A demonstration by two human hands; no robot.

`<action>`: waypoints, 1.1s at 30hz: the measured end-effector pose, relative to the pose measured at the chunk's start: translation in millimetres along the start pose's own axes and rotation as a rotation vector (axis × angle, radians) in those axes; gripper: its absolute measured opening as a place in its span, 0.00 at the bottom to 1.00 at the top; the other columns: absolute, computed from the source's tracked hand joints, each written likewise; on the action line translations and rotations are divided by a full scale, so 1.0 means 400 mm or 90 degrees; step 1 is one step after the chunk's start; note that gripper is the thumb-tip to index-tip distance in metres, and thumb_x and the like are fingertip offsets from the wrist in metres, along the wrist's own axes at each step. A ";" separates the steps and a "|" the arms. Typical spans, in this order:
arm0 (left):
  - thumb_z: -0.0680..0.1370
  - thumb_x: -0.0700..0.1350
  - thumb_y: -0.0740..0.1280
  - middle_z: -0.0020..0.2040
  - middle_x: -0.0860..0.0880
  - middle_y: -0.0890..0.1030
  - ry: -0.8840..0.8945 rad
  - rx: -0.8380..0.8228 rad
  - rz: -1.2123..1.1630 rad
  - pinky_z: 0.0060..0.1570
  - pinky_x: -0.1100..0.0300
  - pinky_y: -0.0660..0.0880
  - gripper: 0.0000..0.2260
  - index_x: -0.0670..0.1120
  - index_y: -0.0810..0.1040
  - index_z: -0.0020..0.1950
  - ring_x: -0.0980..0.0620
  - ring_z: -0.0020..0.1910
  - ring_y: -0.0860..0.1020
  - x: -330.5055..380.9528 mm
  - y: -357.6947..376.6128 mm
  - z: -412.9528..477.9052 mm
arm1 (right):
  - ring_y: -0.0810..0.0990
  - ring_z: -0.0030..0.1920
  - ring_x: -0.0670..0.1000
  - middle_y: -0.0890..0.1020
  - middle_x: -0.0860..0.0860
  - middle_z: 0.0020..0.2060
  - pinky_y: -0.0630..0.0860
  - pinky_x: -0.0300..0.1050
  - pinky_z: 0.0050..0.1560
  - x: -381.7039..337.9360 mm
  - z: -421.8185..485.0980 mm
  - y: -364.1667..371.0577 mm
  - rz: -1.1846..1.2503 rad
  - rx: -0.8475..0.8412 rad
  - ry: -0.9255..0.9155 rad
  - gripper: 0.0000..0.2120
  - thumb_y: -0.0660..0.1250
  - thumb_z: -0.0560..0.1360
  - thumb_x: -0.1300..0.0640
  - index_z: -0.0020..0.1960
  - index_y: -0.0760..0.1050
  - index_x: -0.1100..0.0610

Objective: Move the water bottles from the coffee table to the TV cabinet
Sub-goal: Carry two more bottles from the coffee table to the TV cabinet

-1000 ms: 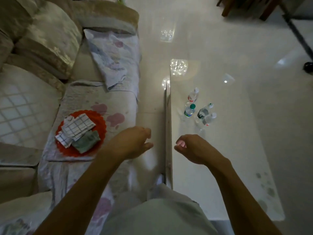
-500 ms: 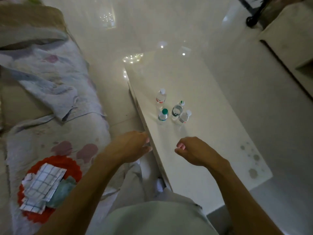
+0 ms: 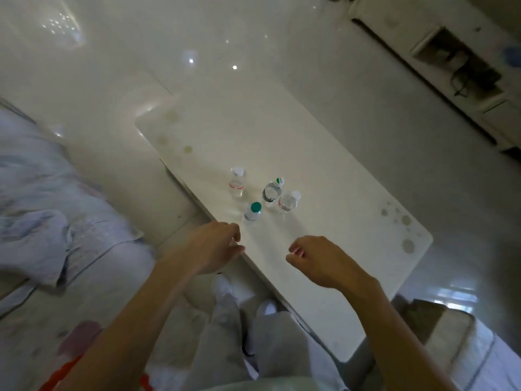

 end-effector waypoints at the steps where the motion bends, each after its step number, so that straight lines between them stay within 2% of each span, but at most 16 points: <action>1: 0.79 0.52 0.62 0.58 0.49 0.79 0.001 -0.001 -0.014 0.55 0.56 0.73 0.12 0.47 0.74 0.58 0.49 0.57 0.76 -0.012 0.012 0.019 | 0.78 0.53 0.47 0.80 0.49 0.58 0.74 0.41 0.57 0.009 0.012 0.006 0.010 0.000 0.011 0.17 0.61 0.79 0.46 0.63 0.76 0.53; 7: 0.77 0.47 0.63 0.50 0.47 0.81 -0.036 -0.002 -0.060 0.48 0.58 0.71 0.09 0.44 0.75 0.53 0.47 0.51 0.78 -0.111 0.087 0.148 | 0.79 0.53 0.49 0.81 0.49 0.56 0.75 0.43 0.55 0.070 0.097 0.021 0.064 0.001 0.055 0.15 0.62 0.78 0.48 0.60 0.77 0.53; 12: 0.77 0.48 0.64 0.56 0.48 0.78 -0.077 -0.032 -0.062 0.53 0.56 0.72 0.13 0.45 0.72 0.60 0.48 0.54 0.76 -0.134 0.135 0.276 | 0.80 0.53 0.50 0.82 0.50 0.54 0.76 0.44 0.53 0.142 0.213 0.013 0.139 0.044 0.083 0.13 0.62 0.77 0.51 0.58 0.78 0.53; 17: 0.76 0.49 0.67 0.62 0.46 0.76 -0.115 -0.068 -0.080 0.57 0.55 0.72 0.21 0.44 0.68 0.66 0.47 0.59 0.76 -0.140 0.243 0.414 | 0.80 0.55 0.53 0.82 0.51 0.55 0.75 0.46 0.55 0.259 0.371 0.084 0.189 0.049 0.145 0.15 0.63 0.75 0.53 0.60 0.77 0.54; 21: 0.71 0.50 0.73 0.67 0.42 0.72 -0.210 -0.070 -0.208 0.61 0.51 0.72 0.34 0.42 0.60 0.71 0.44 0.64 0.73 -0.202 0.366 0.488 | 0.79 0.58 0.54 0.80 0.52 0.54 0.73 0.43 0.55 0.336 0.483 0.158 0.312 0.094 0.202 0.20 0.66 0.74 0.56 0.65 0.73 0.58; 23: 0.70 0.49 0.75 0.68 0.41 0.70 -0.236 -0.044 -0.250 0.61 0.51 0.72 0.39 0.42 0.58 0.73 0.43 0.63 0.73 -0.228 0.411 0.515 | 0.77 0.60 0.55 0.79 0.54 0.59 0.71 0.43 0.55 0.368 0.532 0.192 0.352 0.124 0.226 0.25 0.68 0.74 0.56 0.69 0.68 0.60; 25: 0.68 0.49 0.77 0.69 0.39 0.68 -0.246 -0.021 -0.291 0.61 0.51 0.71 0.43 0.42 0.55 0.74 0.42 0.64 0.73 -0.249 0.450 0.536 | 0.75 0.63 0.56 0.75 0.56 0.64 0.72 0.47 0.59 0.387 0.578 0.223 0.383 0.146 0.239 0.31 0.70 0.72 0.54 0.72 0.63 0.60; 29: 0.63 0.51 0.79 0.70 0.43 0.66 -0.214 0.036 -0.365 0.63 0.46 0.72 0.48 0.48 0.54 0.75 0.43 0.65 0.72 -0.270 0.502 0.578 | 0.73 0.65 0.56 0.67 0.54 0.70 0.74 0.57 0.64 0.391 0.653 0.261 0.444 0.188 0.215 0.43 0.74 0.69 0.51 0.76 0.54 0.56; 33: 0.62 0.52 0.80 0.68 0.45 0.68 -0.140 0.120 -0.381 0.66 0.49 0.71 0.48 0.49 0.57 0.74 0.46 0.64 0.72 -0.259 0.505 0.625 | 0.71 0.66 0.55 0.65 0.53 0.69 0.73 0.56 0.64 0.392 0.709 0.272 0.467 0.255 0.190 0.46 0.76 0.67 0.50 0.76 0.52 0.55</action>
Point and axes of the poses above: each hand's wrist, its own z-axis towards the middle knuckle, its own y-axis out of the palm, x = y × z, the point moved 8 cm from there along z, towards the middle knuckle
